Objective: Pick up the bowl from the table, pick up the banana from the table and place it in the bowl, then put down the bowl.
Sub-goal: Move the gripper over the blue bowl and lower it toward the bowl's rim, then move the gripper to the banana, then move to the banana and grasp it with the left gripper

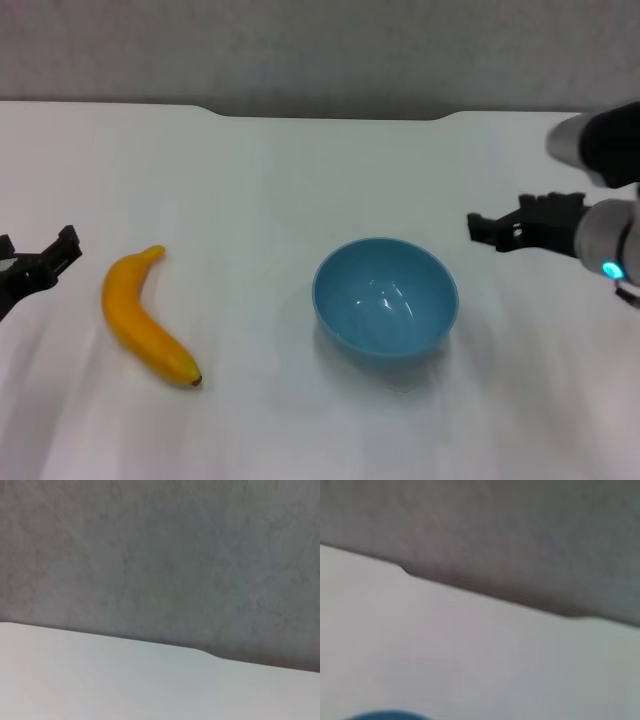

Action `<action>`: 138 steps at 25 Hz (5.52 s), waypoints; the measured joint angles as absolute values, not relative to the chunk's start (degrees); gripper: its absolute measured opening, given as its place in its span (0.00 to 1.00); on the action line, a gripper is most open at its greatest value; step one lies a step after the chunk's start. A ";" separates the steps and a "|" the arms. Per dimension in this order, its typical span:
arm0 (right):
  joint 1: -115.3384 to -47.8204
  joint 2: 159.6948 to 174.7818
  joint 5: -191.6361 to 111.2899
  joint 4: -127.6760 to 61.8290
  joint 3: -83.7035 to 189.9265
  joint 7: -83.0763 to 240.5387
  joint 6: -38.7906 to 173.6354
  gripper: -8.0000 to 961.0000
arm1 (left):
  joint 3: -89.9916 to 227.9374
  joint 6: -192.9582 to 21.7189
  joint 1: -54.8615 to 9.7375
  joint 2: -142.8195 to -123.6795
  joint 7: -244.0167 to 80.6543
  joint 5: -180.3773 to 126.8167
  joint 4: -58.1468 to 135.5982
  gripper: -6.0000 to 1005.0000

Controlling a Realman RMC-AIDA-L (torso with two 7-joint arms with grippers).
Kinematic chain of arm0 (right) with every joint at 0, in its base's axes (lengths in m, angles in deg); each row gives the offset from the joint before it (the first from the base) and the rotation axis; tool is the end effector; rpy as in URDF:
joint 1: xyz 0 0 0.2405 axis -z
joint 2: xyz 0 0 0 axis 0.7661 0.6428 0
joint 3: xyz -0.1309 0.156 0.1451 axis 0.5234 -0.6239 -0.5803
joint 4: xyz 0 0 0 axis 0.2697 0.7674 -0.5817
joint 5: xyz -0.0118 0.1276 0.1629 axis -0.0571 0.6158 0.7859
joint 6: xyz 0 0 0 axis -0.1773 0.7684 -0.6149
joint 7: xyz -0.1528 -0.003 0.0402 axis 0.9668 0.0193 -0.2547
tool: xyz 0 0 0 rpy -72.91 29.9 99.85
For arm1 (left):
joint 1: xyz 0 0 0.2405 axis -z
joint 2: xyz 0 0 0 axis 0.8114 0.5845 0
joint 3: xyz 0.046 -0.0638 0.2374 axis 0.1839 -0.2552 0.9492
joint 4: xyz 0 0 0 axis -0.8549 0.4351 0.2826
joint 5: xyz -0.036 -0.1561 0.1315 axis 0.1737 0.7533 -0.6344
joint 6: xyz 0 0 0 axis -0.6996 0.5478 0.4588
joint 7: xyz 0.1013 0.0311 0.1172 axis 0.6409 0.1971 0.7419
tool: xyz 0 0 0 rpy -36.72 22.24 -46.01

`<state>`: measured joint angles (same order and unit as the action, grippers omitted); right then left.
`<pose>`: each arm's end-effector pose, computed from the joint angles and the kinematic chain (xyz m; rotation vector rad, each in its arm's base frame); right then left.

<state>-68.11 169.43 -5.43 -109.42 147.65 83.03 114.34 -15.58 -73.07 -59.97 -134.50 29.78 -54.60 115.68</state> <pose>0.2125 0.3806 -0.0166 -2.0532 0.8916 0.0452 -0.2997 0.3197 0.0285 -1.6098 -1.0099 -0.5331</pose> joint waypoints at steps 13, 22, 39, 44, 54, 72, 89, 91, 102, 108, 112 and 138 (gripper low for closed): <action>-73.36 169.59 -5.00 -98.74 155.62 73.56 109.15 0.75 | -15.13 -73.96 -59.36 -134.70 30.33 -54.69 115.14 0.84; -73.18 169.66 -4.07 -96.67 156.04 73.12 108.66 0.75 | -14.96 -74.02 -59.30 -134.70 30.44 -54.70 115.14 0.84; -73.50 169.66 -2.08 -91.10 158.25 73.05 102.79 0.74 | -14.64 -74.05 -58.82 -134.79 30.44 -54.77 114.52 0.84; -73.83 169.69 -2.09 -89.94 158.42 73.03 102.62 0.74 | -14.22 -74.06 -58.73 -134.79 31.10 -54.79 114.49 0.84; -74.14 169.75 -2.02 -86.70 158.64 73.02 98.80 0.69 | -14.19 -74.22 -58.71 -134.82 31.71 -54.79 114.40 0.84; -75.84 169.75 0.37 -81.68 161.21 73.11 93.12 0.59 | -14.10 -74.23 -58.68 -135.05 31.92 -54.78 114.56 0.84; -73.76 169.66 0.38 -82.33 162.29 73.47 88.61 0.16 | -14.10 -74.22 -58.91 -135.05 31.93 -54.78 114.41 0.84; -73.67 169.66 0.38 -82.35 162.28 73.29 88.50 0.13 | -14.10 -74.22 -58.94 -135.05 31.94 -54.78 114.40 0.84; -71.24 169.60 0.22 -84.97 161.65 73.32 86.71 0.06 | -13.48 -73.85 -59.00 -135.05 31.94 -54.78 114.40 0.84; -69.72 169.36 -0.38 -87.75 161.44 73.53 86.42 0.06 | -10.98 -75.59 -59.15 -134.73 31.86 -54.51 117.01 0.84; -69.68 169.27 -0.88 -88.19 160.98 73.80 86.72 0.06 | -8.17 -81.56 -58.59 -134.58 31.87 -54.21 119.84 0.84; -67.13 169.75 -3.77 -90.83 160.09 73.95 86.34 0.05 | -4.47 -126.69 -40.76 -135.43 52.18 -28.51 123.54 0.84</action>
<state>-67.13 169.75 -3.77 -90.83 160.09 73.95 86.34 -4.47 -126.69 -40.76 -135.43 52.18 -28.51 123.54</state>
